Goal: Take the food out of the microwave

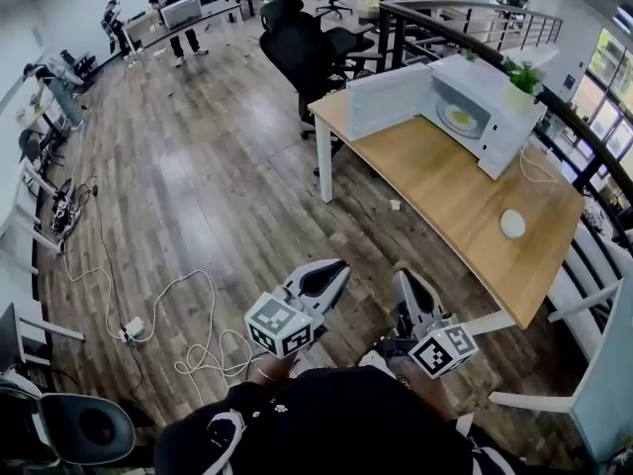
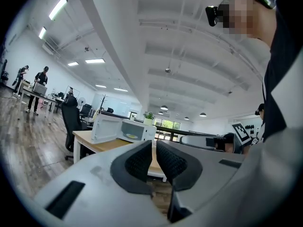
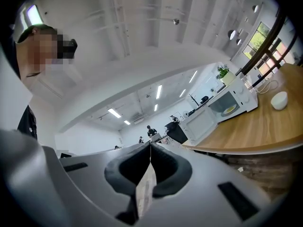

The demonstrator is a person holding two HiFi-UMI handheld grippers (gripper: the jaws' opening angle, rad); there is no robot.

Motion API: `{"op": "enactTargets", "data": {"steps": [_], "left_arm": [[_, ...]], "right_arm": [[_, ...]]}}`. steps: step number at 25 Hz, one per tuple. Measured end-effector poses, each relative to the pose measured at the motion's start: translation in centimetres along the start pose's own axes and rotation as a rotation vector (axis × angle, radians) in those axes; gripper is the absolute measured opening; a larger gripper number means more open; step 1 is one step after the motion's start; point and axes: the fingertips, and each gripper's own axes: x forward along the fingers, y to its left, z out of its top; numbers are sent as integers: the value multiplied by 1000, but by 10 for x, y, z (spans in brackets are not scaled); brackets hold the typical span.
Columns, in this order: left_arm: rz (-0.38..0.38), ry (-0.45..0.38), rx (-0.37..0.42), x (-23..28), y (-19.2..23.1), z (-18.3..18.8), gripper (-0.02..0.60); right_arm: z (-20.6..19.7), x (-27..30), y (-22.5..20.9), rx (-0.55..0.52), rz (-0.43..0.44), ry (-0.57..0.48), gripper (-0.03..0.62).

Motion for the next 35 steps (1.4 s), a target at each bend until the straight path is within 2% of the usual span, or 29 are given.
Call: {"op": "enactTargets", "data": {"steps": [5, 12, 21, 30, 35], "left_arm": [[28, 5, -5, 52, 13, 2, 28], [42, 30, 0, 123, 17, 8, 29], [11, 65, -25, 209, 7, -2, 28], [-43, 70, -31, 265, -8, -2, 29], [-41, 80, -25, 277, -6, -1, 28]], "right_arm": [[23, 20, -46, 17, 25, 21, 0], [62, 29, -109, 59, 24, 0, 0], [97, 13, -190, 96, -42, -43, 6], [122, -1, -235, 106, -83, -81, 12], [130, -1, -248, 111, -92, -91, 14]]}}
